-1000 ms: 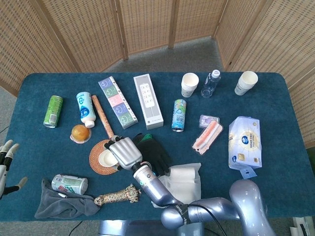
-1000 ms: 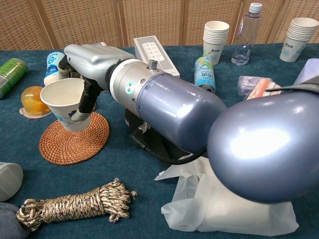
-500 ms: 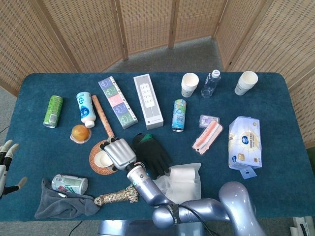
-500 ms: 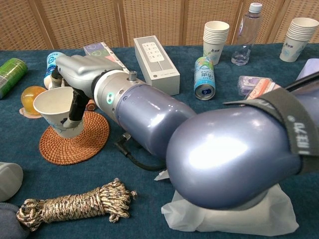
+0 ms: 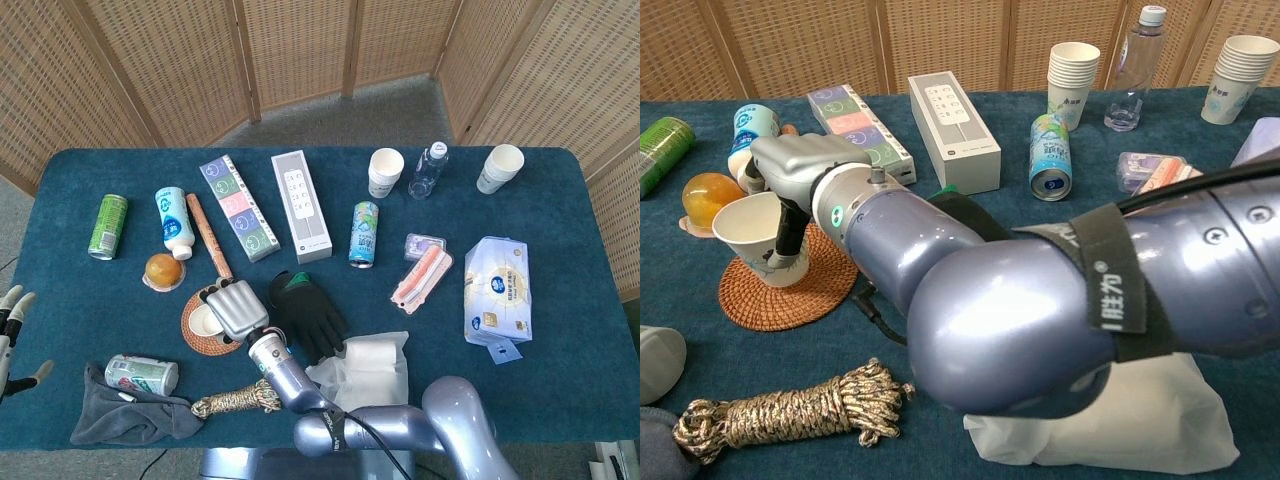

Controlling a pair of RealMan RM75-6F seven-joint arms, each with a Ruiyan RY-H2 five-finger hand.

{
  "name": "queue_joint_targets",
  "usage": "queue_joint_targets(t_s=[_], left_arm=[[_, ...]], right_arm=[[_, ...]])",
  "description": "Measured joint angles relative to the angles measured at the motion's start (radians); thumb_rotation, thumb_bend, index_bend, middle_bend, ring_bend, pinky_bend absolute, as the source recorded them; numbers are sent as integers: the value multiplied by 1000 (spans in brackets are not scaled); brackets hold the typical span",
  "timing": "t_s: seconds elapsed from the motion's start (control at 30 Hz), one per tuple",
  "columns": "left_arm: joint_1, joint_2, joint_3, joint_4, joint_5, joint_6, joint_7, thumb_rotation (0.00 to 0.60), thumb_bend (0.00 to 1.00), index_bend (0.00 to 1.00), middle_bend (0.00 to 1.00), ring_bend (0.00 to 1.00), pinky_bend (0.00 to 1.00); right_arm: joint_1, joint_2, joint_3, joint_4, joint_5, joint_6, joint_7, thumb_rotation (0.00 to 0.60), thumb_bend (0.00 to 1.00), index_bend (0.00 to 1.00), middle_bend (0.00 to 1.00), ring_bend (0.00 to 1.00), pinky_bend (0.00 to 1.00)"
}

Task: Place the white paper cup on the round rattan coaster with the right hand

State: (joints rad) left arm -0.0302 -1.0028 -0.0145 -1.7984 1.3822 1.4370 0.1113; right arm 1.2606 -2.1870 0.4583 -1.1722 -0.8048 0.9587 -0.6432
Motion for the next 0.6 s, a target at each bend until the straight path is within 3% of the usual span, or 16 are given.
queue_joint_targets(t_s=[0.37,0.5,0.6], left_arm=[[-3,5,-6,8,-14,-9,-20,600,283,0,0,0,0],[-2,9,-6,6,-13,-6,-28,600,283,0,0,0,0],[0,12,-7,4,-11,-2,-34,600,283,0,0,0,0]], right_arm=[[58,-63,47,129,-15,-49,42,600,262,391,439,247,428],[69,-71,57,146,-16,-57,43,600,208,293,437,248,428],[77,-77,66,156,-14,-60,45,600,195,272,433,246,428]])
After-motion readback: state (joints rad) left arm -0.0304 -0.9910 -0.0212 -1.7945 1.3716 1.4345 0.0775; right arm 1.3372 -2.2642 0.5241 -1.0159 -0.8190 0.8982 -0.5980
